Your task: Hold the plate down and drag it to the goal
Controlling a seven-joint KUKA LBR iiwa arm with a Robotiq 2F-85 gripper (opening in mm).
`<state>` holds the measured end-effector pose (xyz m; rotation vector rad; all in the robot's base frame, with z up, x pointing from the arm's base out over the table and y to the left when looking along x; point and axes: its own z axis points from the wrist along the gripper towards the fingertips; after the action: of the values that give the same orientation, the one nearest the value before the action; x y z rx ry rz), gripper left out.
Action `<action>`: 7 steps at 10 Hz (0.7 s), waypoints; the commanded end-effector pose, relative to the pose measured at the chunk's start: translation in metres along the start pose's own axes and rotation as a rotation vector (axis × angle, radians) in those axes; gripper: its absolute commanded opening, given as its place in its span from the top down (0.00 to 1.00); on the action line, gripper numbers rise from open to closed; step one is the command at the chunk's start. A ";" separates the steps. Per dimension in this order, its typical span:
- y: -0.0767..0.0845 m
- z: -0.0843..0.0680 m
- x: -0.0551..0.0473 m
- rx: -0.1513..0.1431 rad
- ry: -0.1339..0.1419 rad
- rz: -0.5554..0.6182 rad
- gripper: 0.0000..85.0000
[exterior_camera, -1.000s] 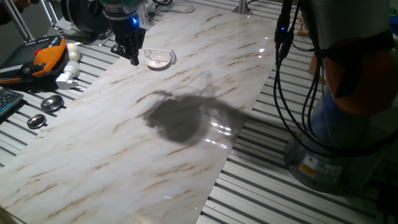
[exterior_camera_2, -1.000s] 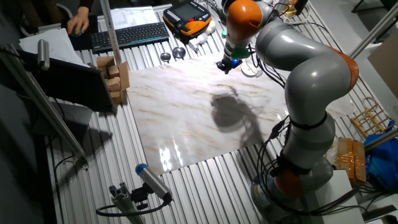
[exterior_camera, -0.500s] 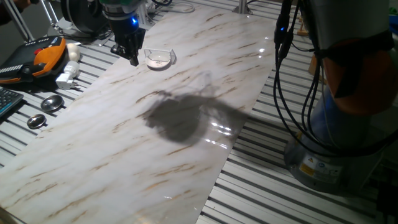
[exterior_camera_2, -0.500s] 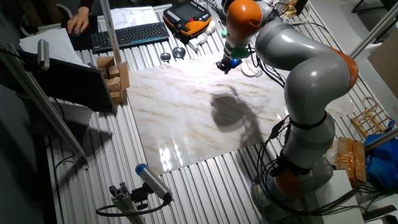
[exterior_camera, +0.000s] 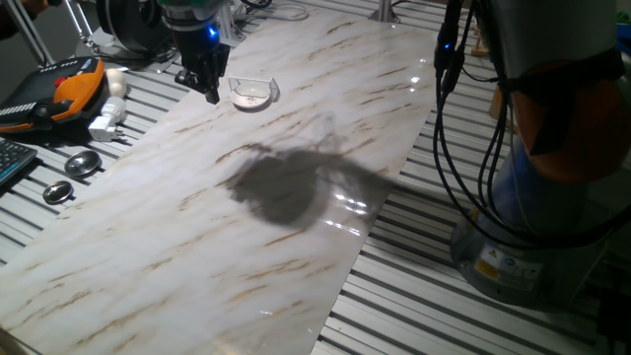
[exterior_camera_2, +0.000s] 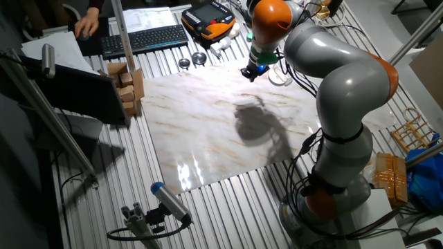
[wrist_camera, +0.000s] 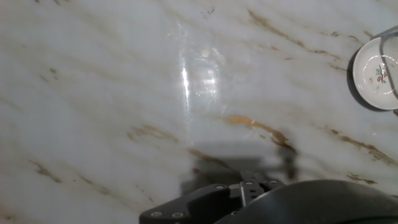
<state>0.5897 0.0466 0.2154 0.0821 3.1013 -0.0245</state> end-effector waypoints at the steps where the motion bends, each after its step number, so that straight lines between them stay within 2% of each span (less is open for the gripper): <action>1: 0.000 0.000 0.000 0.000 0.000 -0.002 1.00; 7: 0.003 -0.002 -0.001 0.008 0.001 -0.003 1.00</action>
<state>0.5904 0.0496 0.2170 0.0771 3.1027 -0.0370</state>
